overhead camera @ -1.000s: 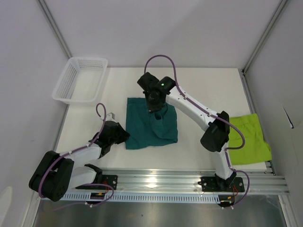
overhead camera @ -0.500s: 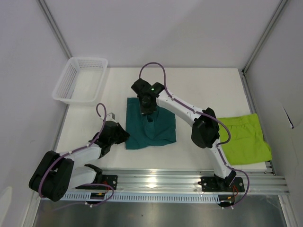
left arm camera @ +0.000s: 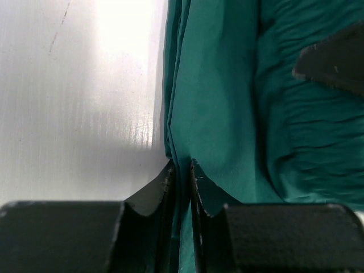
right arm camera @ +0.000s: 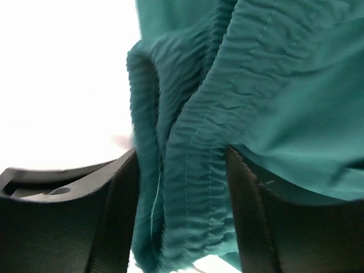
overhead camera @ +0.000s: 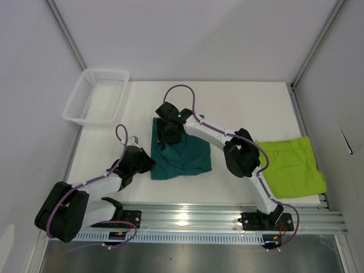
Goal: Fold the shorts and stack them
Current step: Fold the shorts
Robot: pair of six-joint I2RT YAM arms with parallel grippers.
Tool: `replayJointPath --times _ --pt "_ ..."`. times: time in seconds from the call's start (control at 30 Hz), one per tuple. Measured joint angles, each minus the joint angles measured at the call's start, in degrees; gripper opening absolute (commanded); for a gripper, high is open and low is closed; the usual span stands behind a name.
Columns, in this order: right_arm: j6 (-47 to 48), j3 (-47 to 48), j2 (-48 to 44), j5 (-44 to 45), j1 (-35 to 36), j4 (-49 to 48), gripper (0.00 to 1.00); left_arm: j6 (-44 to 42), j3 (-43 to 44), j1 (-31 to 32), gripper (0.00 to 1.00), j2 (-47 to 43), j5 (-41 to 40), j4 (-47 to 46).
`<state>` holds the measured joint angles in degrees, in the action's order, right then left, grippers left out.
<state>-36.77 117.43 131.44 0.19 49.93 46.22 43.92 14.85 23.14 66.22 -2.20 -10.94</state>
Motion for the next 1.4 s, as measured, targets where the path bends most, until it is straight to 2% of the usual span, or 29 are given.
replayJointPath --times 0.23,0.33,0.43,0.5,0.53,0.57,0.67,0.73,0.83,1.0,1.2,1.4 --pt "-3.5 -17.1 -10.4 -13.3 -1.5 -18.9 0.63 0.0 -0.5 0.0 0.19 -0.7 0.3 0.0" --pt "-5.8 -26.4 -16.6 -19.1 -3.6 -29.0 0.57 0.0 -0.5 0.0 0.20 -1.9 0.5 1.5" --pt "-7.8 -35.4 -22.0 -23.2 -6.7 -39.6 0.50 -0.1 -0.5 0.0 0.24 -4.9 0.9 5.1" --pt "-8.3 -38.2 -23.7 -24.0 -8.6 -42.7 0.49 -0.5 -0.4 0.0 0.35 -8.1 0.9 8.3" --pt "-8.2 -38.7 -24.0 -24.1 -9.3 -43.4 0.49 -0.5 -0.2 0.0 0.45 -9.8 0.9 10.3" --pt "-8.0 -38.8 -24.1 -24.0 -9.9 -43.7 0.46 -0.8 0.1 0.0 0.49 -11.2 0.9 11.8" --pt "-7.1 -38.8 -24.1 -24.0 -10.3 -44.4 0.42 -1.1 2.1 0.0 0.60 -15.8 0.9 17.6" --pt "-6.9 -38.8 -24.1 -24.2 -10.0 -44.7 0.41 -1.4 3.8 -0.3 0.63 -18.3 0.9 21.1" --pt "-6.6 -39.1 -23.9 -24.4 -9.4 -45.3 0.39 -1.8 4.9 -2.0 0.63 -20.3 1.5 23.3" --pt "-5.7 -41.6 -22.6 -23.7 -7.1 -46.7 0.40 -3.0 7.7 -9.1 0.63 -19.5 5.3 25.2" --pt "-3.8 -43.2 -20.9 -19.6 -3.5 -44.8 0.42 -3.4 10.2 -11.9 0.63 -11.2 10.0 21.6" --pt "-0.9 -43.1 -19.9 -11.2 1.6 -40.3 0.39 -2.9 12.0 -12.5 0.50 -1.3 12.7 16.4"
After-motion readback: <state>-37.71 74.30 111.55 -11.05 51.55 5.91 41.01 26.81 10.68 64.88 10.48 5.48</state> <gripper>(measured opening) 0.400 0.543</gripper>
